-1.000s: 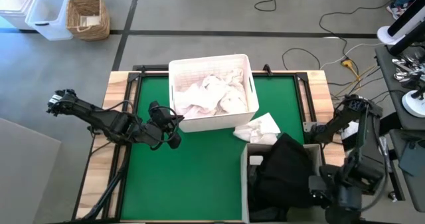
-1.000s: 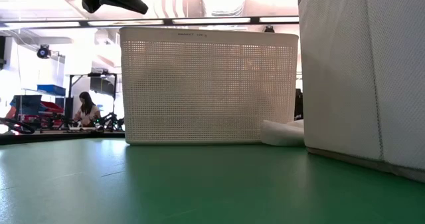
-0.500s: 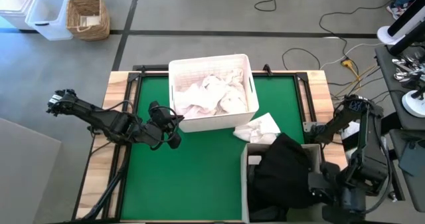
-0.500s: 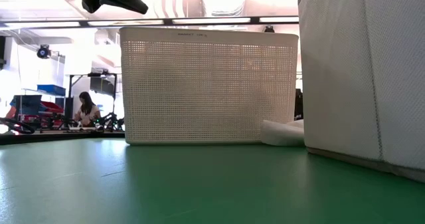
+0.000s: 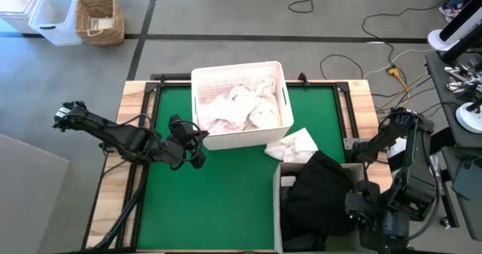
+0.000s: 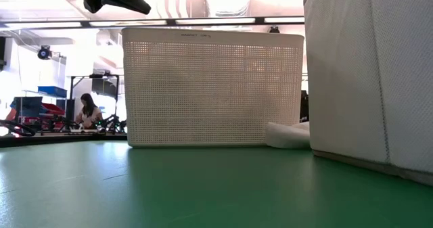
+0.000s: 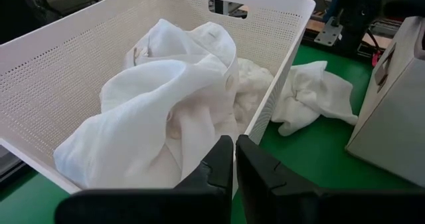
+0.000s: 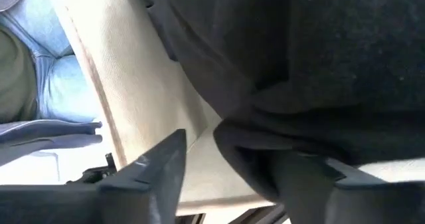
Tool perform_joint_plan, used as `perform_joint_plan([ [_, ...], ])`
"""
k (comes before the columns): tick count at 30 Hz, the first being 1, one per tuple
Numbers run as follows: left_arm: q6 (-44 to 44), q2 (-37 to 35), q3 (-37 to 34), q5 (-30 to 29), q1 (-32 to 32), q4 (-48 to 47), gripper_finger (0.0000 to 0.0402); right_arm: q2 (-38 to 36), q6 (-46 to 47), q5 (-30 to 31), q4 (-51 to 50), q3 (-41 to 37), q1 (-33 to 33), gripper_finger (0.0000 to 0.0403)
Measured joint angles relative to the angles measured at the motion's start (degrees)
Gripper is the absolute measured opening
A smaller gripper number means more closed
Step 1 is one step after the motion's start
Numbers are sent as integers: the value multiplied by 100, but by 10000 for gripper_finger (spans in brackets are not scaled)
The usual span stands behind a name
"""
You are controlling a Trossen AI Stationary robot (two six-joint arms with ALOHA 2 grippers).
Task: Pick and place trash into bin
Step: Put the black cloth into the white fabric storage bin
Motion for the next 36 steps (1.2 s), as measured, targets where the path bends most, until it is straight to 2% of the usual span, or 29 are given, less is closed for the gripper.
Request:
perform_joint_plan([
  [6, 2, 1, 0, 0, 0, 0, 1, -65, 506, -305, -314, 345, 0, 250],
  [11, 2, 1, 0, 0, 0, 0, 1, -64, 765, -263, -987, 948, 0, 262],
  [14, 2, -2, 0, 0, 2, 0, 1, -92, 581, 110, -962, 1197, 0, 258],
  [16, 2, -2, 0, 0, 2, 0, 1, -108, 288, 717, -954, 1373, -1, 250],
  [19, 1, 1, 0, 0, 0, 0, 1, -115, -313, 1512, -950, 1516, -68, 232],
  [22, 1, 0, 0, 0, 2, 0, 1, -103, -817, 1913, -944, 1455, -180, 205],
  [32, 0, -2, 0, -1, 1, 0, 1, -100, -2235, 2343, -957, 666, -1042, 77],
  [36, 0, 0, 0, -2, 1, 0, 1, -99, -2564, 2309, -952, 378, -1284, 25],
])
